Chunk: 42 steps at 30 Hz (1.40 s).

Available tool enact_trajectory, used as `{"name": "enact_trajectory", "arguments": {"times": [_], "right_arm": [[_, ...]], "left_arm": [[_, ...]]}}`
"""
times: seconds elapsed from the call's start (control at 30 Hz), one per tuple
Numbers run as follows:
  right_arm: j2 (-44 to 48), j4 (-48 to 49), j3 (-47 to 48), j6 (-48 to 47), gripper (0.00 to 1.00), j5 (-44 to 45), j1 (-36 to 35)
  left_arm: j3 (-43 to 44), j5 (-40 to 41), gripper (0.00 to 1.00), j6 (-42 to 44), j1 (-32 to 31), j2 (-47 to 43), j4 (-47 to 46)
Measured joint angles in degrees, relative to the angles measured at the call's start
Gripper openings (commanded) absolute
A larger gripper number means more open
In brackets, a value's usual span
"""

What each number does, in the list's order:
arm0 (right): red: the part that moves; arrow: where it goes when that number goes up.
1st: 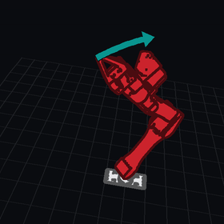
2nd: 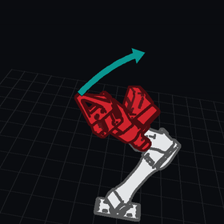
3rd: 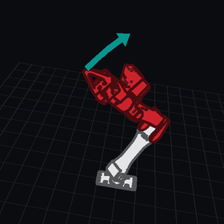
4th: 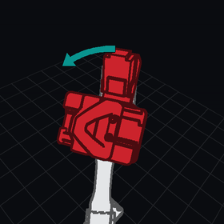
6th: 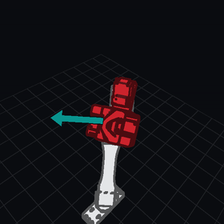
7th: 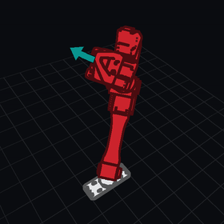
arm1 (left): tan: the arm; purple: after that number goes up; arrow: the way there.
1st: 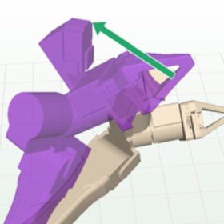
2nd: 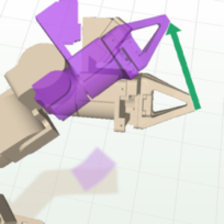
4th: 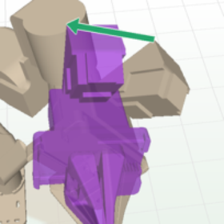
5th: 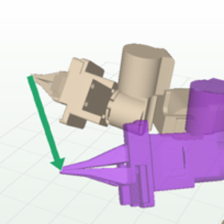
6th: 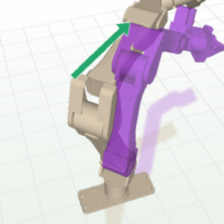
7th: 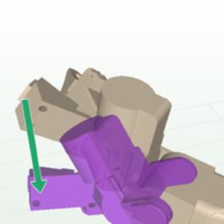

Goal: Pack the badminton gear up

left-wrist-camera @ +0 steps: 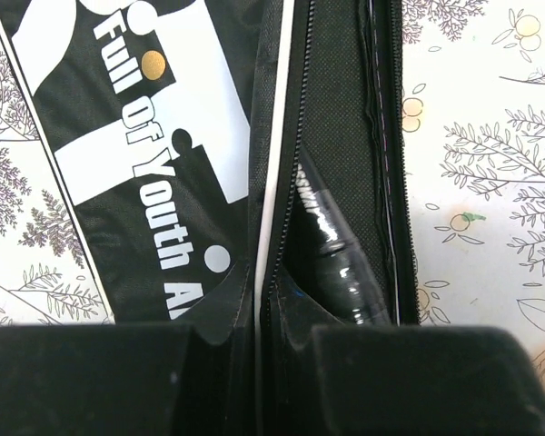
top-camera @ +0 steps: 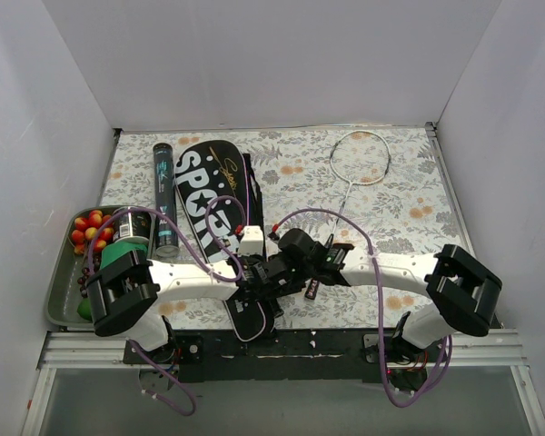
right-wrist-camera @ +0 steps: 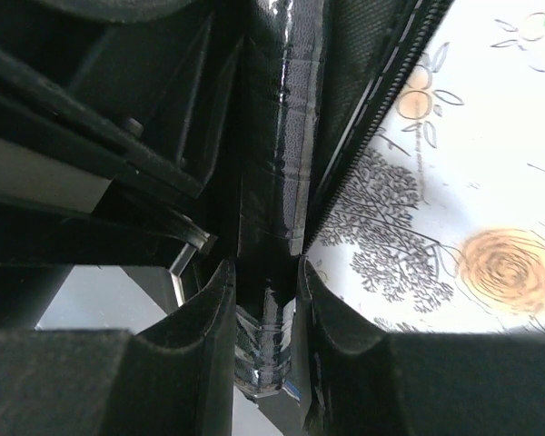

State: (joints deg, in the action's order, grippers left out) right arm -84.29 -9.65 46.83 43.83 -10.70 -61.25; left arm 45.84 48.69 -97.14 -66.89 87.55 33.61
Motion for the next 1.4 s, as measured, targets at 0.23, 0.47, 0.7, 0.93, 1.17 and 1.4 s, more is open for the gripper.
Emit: {"name": "enact_trajectory", "arguments": {"times": [0.23, 0.47, 0.7, 0.93, 1.17, 1.4], "right_arm": [[-3.23, 8.11, -1.75, 2.84, 0.12, -1.88, -2.1], [-6.75, 15.63, -2.71, 4.94, 0.12, -3.74, -3.87], [-6.88, 17.07, -2.8, 5.64, 0.11, -3.41, -5.2], [-5.16, 21.68, -6.47, 7.15, 0.11, -3.15, -5.99], [-0.81, 20.87, -8.61, 7.43, 0.12, -1.14, -6.01], [-2.05, 26.91, -11.96, 10.14, 0.5, -1.7, -6.67]], "left_arm": [[-0.66, 0.02, 0.0, -1.09, -0.09, -1.22, 3.85], [-1.95, 0.35, 0.0, -1.49, -0.74, -4.26, 6.78], [-3.85, -0.07, 0.0, -1.44, -0.87, -10.58, 6.34], [-5.51, -0.87, 0.0, -1.75, -1.6, -13.97, 1.75], [-7.56, 0.28, 0.0, -2.19, -3.08, -15.54, -2.4], [-13.0, 1.9, 0.0, -1.97, -5.22, -18.05, -9.44]]}}
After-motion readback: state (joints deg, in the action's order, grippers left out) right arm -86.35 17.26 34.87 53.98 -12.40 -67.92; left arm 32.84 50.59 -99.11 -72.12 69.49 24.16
